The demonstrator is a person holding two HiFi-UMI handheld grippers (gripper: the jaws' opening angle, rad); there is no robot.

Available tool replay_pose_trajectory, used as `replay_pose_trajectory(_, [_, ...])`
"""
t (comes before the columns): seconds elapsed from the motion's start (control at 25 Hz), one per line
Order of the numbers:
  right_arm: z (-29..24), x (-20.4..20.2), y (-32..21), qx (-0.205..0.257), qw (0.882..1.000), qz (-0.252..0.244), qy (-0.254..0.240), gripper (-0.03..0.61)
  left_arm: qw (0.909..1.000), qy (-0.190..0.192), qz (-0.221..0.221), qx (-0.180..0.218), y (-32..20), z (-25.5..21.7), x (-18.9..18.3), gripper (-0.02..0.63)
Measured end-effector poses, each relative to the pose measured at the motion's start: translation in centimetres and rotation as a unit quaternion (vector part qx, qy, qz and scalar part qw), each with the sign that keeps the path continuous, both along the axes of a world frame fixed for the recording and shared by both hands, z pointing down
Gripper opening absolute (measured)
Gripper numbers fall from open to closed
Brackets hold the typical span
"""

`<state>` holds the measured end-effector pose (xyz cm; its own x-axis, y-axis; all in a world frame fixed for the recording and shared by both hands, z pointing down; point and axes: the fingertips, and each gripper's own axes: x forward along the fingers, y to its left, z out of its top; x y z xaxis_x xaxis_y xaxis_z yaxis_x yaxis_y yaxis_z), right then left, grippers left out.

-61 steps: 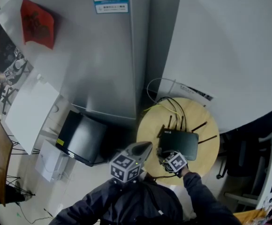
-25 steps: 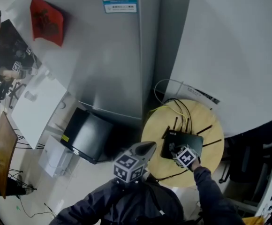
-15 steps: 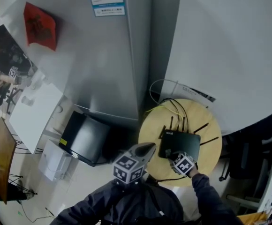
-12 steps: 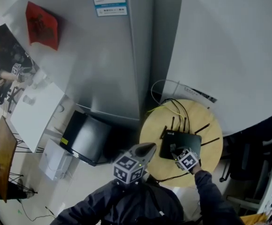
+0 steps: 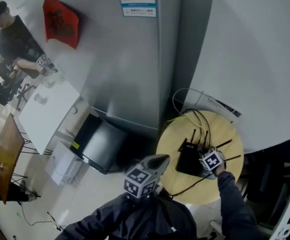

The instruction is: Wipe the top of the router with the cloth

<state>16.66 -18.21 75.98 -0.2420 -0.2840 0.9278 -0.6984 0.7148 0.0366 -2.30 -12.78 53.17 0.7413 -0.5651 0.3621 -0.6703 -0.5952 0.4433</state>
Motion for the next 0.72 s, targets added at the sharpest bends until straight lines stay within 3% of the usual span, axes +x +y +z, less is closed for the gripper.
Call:
replay_pose_trajectory(0.36, [0.5,-0.3,1.0,-0.013,0.999,-0.037,0.012,0.071,1.0000,-0.001,0.000,0.001,-0.3,-0.2,0.4,0.002])
replay_pose_trajectory(0.72, [0.3,-2.0,7.6,-0.033,0.998,-0.041,-0.031,0.071,0.9997,0.005,0.022,0.005,0.4,-0.4,2.0,0.002])
